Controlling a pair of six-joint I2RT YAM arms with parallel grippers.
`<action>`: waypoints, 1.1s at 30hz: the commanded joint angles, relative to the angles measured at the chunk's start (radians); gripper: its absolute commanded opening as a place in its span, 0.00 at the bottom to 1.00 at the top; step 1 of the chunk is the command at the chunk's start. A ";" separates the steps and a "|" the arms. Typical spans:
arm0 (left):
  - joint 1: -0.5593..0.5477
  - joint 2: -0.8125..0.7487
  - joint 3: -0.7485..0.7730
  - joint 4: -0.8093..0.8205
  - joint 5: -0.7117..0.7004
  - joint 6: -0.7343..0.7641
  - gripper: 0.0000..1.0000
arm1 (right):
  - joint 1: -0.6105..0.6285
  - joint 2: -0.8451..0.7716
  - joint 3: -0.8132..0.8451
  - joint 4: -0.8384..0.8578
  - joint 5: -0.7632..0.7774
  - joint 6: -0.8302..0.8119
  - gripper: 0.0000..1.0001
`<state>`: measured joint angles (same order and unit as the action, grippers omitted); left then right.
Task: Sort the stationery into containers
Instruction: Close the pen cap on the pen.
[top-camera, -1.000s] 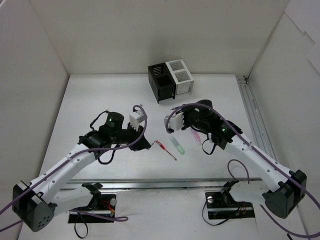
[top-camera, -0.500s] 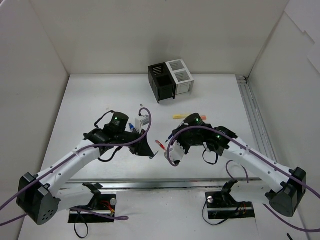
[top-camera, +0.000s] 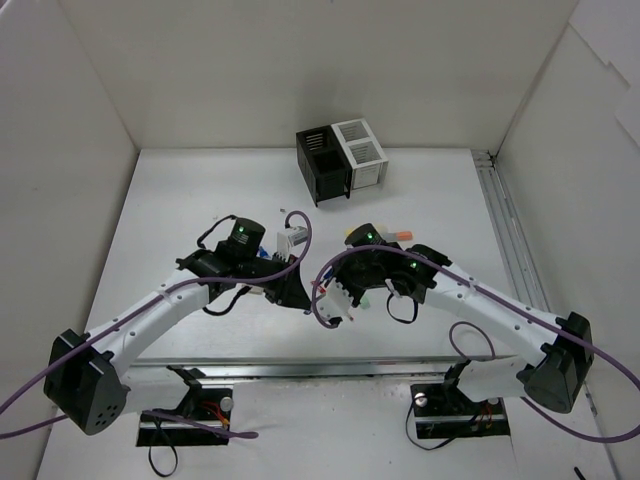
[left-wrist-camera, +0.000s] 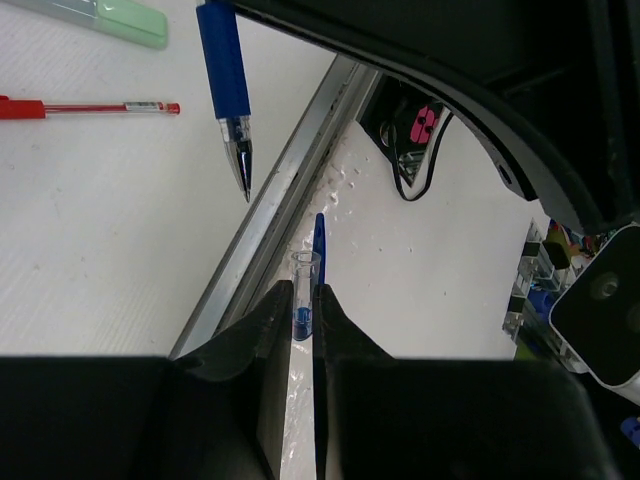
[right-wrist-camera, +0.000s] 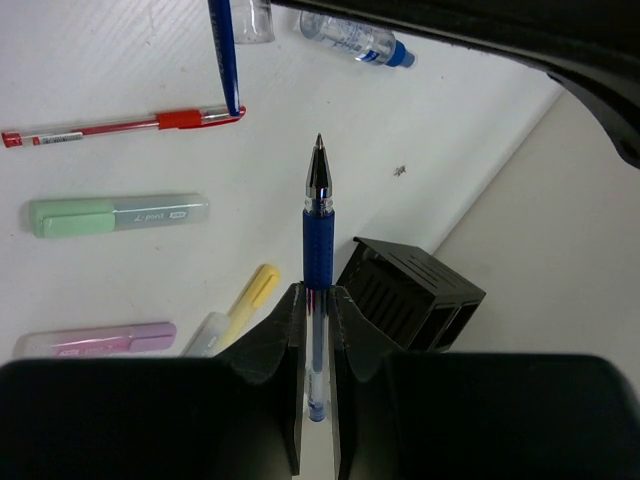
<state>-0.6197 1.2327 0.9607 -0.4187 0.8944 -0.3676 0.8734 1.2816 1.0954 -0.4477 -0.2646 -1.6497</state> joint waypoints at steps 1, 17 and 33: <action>0.003 -0.029 0.029 0.020 0.021 0.024 0.00 | 0.010 0.002 0.040 0.009 0.048 0.031 0.00; 0.003 -0.027 0.042 0.024 -0.018 0.038 0.00 | 0.050 -0.019 0.011 0.010 0.056 0.031 0.00; 0.003 -0.027 0.056 -0.002 -0.049 0.050 0.00 | 0.049 -0.054 -0.028 0.009 0.002 -0.015 0.00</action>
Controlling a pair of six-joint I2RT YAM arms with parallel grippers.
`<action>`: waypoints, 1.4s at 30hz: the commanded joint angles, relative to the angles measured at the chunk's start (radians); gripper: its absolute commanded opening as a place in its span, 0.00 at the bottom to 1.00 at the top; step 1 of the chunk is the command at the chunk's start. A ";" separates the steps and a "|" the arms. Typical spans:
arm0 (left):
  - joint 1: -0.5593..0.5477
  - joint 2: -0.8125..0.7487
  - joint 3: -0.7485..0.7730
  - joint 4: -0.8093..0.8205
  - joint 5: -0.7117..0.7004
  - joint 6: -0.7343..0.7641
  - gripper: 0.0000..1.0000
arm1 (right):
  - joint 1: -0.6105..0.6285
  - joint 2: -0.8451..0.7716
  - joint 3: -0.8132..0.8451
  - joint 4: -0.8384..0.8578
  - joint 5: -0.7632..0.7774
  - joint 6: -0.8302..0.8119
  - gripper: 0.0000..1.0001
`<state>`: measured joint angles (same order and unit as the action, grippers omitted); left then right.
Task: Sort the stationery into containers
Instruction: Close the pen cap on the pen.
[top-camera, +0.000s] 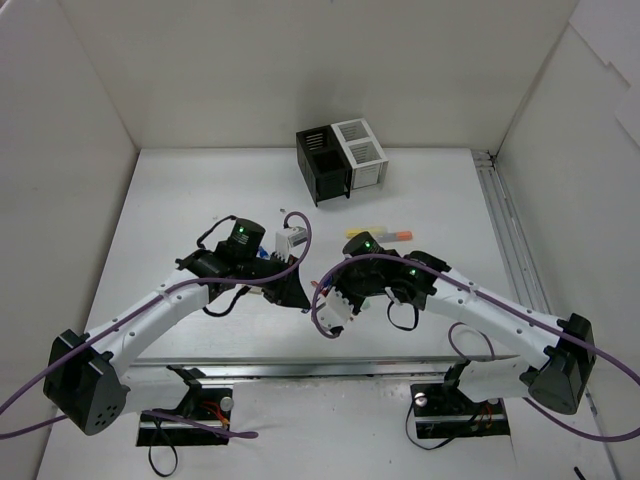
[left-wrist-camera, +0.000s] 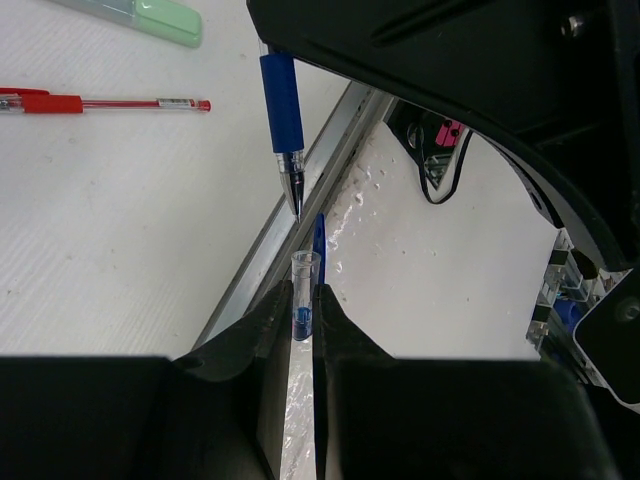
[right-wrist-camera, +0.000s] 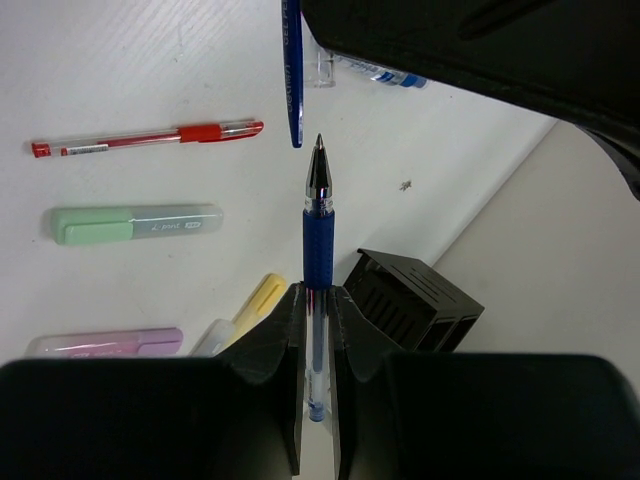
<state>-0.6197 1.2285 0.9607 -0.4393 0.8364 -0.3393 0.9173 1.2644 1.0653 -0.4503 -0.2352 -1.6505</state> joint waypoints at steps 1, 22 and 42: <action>0.003 -0.023 0.055 0.019 0.009 0.020 0.00 | 0.006 -0.036 0.004 0.012 -0.029 -0.011 0.00; 0.003 -0.001 0.078 0.014 0.023 0.033 0.00 | 0.005 -0.017 0.010 0.013 -0.101 0.014 0.00; 0.003 0.022 0.092 0.019 0.040 0.031 0.00 | 0.006 -0.005 0.006 0.038 -0.095 0.032 0.00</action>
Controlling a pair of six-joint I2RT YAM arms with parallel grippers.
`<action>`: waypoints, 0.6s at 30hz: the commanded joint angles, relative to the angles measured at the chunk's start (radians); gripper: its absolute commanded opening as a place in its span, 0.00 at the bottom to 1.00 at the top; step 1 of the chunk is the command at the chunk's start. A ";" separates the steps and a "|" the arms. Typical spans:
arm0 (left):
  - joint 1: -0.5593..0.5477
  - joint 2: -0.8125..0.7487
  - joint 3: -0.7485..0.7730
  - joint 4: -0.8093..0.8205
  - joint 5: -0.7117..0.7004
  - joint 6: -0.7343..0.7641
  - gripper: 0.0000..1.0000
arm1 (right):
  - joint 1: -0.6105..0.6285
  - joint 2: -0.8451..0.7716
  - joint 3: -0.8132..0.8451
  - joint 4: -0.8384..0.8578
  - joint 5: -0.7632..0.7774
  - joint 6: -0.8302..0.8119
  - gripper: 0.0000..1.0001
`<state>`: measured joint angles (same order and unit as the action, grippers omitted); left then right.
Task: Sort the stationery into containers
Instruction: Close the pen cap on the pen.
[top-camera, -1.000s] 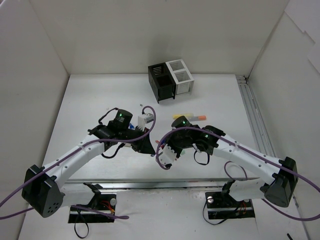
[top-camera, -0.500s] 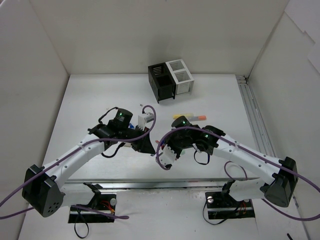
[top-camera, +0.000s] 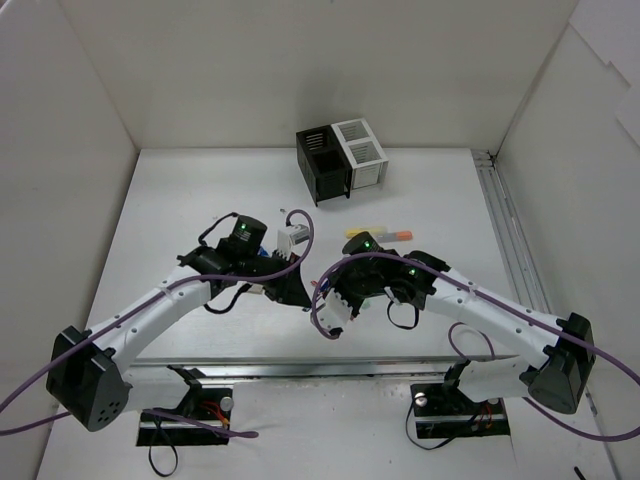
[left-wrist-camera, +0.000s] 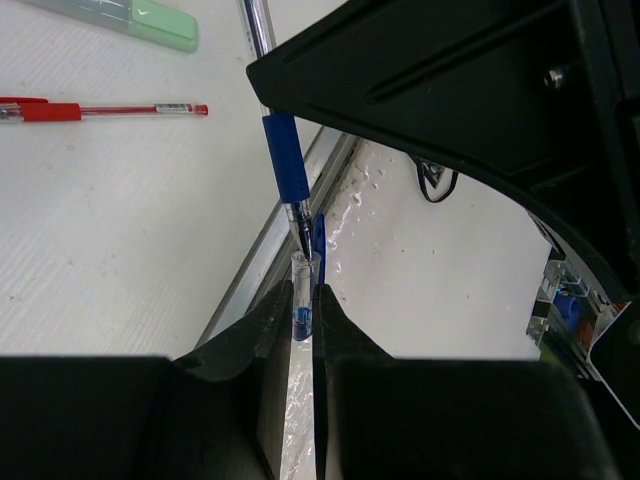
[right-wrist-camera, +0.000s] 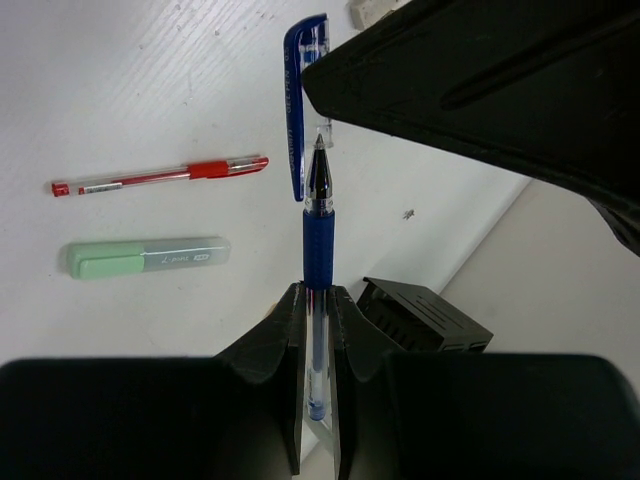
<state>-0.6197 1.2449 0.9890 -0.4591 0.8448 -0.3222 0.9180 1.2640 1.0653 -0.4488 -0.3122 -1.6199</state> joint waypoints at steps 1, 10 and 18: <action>0.003 0.014 0.068 0.045 0.031 0.014 0.00 | 0.005 -0.005 0.004 0.035 -0.021 -0.001 0.00; 0.003 0.040 0.103 0.135 -0.015 -0.037 0.00 | 0.030 0.025 -0.002 0.044 0.019 -0.009 0.00; 0.003 0.110 0.160 0.132 -0.101 -0.096 0.00 | 0.036 0.014 -0.013 0.065 -0.033 -0.008 0.00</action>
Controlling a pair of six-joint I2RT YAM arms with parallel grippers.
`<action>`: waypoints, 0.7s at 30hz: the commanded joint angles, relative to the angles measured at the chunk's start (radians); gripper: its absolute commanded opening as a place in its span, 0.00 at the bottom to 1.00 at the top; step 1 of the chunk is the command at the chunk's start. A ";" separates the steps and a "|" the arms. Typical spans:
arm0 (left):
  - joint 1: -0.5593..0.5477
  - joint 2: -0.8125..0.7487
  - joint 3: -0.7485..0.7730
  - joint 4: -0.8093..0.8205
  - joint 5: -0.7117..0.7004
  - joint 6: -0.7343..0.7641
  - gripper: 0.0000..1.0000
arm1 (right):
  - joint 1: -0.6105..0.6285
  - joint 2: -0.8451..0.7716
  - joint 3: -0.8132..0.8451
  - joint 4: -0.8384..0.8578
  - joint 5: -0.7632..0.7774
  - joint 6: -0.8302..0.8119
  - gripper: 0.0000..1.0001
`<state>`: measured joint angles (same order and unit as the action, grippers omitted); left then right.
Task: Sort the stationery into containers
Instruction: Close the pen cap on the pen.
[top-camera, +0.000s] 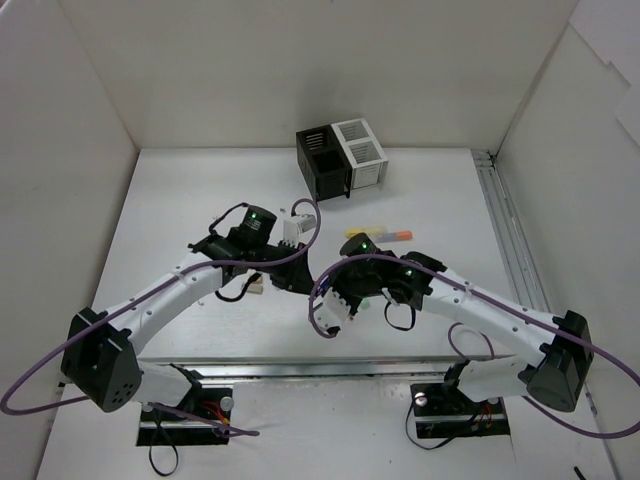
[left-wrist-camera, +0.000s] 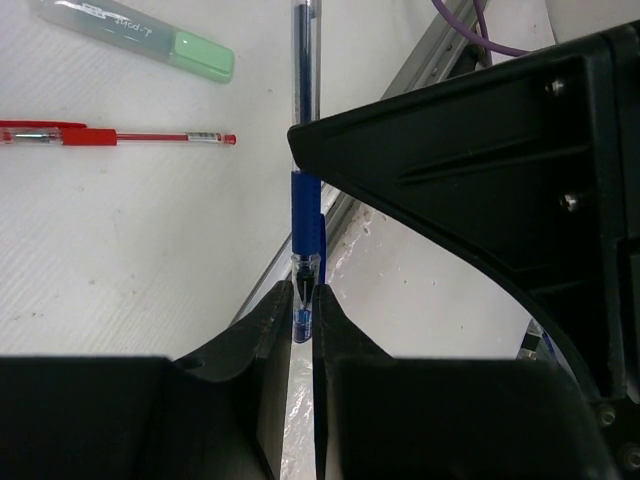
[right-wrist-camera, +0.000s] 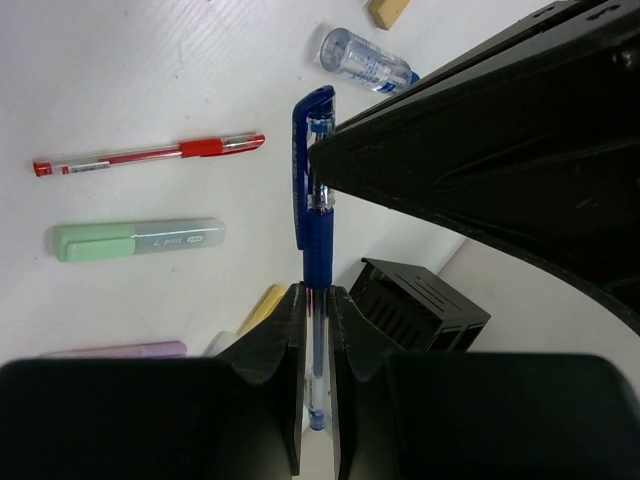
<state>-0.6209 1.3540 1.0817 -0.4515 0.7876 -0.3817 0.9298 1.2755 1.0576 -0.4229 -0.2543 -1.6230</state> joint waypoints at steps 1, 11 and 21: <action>0.004 0.003 0.066 0.143 -0.048 -0.042 0.00 | 0.029 0.005 -0.005 0.039 -0.097 -0.006 0.00; 0.004 0.051 0.098 0.327 -0.082 -0.068 0.00 | 0.067 -0.007 -0.022 0.039 -0.233 -0.009 0.00; 0.004 0.152 0.234 0.487 -0.025 -0.031 0.00 | 0.090 -0.062 -0.030 0.038 -0.344 0.020 0.00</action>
<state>-0.6182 1.5223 1.2331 -0.1833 0.7517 -0.4267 1.0092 1.2667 1.0214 -0.4244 -0.4370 -1.6127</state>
